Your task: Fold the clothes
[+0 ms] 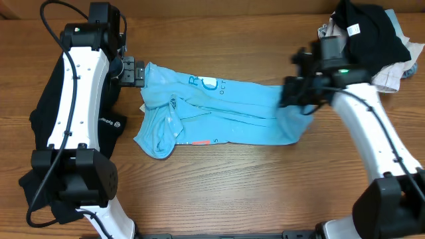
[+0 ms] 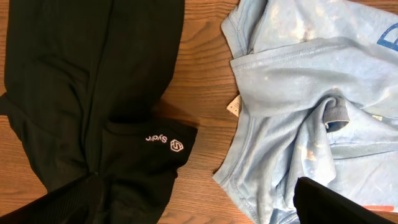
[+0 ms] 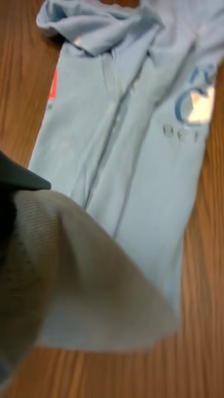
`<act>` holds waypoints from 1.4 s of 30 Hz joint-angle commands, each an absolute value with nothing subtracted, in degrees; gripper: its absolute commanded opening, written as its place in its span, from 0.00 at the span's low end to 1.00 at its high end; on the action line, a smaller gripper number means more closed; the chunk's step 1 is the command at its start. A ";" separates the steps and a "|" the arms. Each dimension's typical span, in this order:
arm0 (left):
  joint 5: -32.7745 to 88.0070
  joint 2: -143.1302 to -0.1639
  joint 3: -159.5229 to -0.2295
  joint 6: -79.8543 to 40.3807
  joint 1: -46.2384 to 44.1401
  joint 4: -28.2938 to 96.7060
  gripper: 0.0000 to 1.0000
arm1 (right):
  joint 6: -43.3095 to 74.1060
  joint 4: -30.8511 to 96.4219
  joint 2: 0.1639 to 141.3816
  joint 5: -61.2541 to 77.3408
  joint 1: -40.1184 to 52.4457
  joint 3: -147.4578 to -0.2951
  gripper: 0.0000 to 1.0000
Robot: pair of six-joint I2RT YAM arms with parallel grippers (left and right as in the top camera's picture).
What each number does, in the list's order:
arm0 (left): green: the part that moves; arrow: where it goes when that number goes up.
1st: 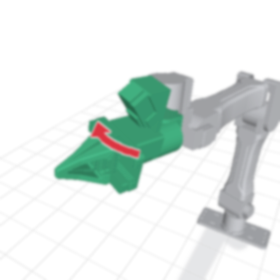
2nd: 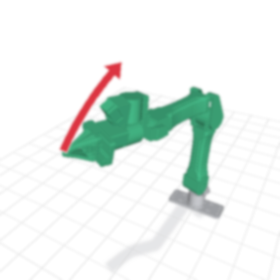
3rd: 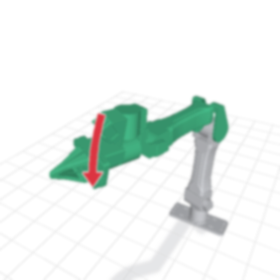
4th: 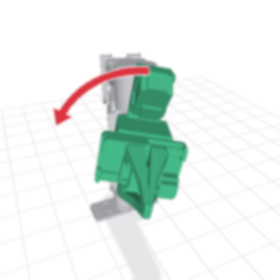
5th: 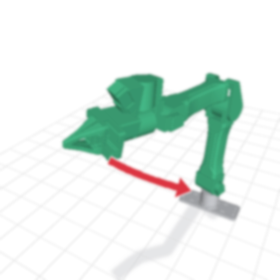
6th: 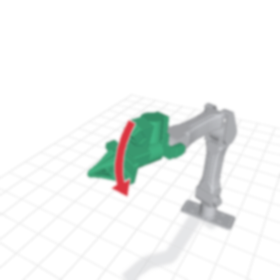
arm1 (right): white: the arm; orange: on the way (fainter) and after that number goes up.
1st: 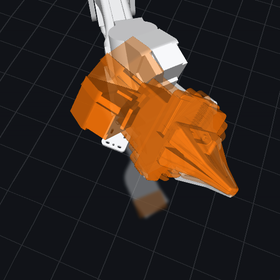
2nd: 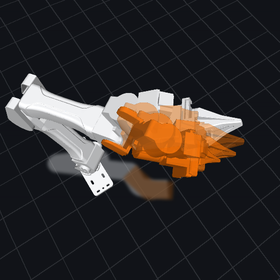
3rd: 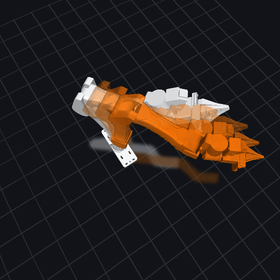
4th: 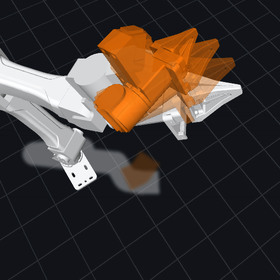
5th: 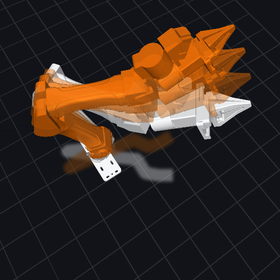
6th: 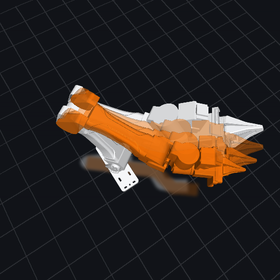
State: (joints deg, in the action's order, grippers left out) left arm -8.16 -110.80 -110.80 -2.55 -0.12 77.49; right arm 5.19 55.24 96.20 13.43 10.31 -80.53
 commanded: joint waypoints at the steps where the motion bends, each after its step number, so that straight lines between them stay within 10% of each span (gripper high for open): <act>1: -8.51 -110.89 -112.25 -1.23 0.10 77.23 1.00 | 9.82 52.73 100.47 11.51 15.73 -81.71 0.11; 5: -8.19 -110.89 -112.25 -1.26 0.08 77.17 1.00 | 12.08 47.77 104.75 14.15 21.82 -81.71 0.27; 8: -7.84 -110.89 -112.25 -1.26 0.08 76.75 1.00 | 12.05 44.27 105.58 16.95 26.02 -81.71 0.61; 13: -7.81 -110.89 -112.25 -1.28 0.08 76.44 1.00 | 12.01 46.00 104.88 17.04 28.97 -85.60 0.73; 24: -4.71 -110.91 -112.25 -1.26 0.08 76.16 1.00 | 13.15 59.59 105.56 5.80 24.23 -87.24 0.75; 28: -4.38 -110.91 -112.25 -1.28 0.08 75.57 1.00 | 22.68 55.48 106.06 5.58 24.25 -82.50 0.56; 42: -4.40 -110.91 -112.22 -1.26 0.08 75.35 1.00 | 33.28 43.99 106.54 3.68 24.25 -71.72 0.57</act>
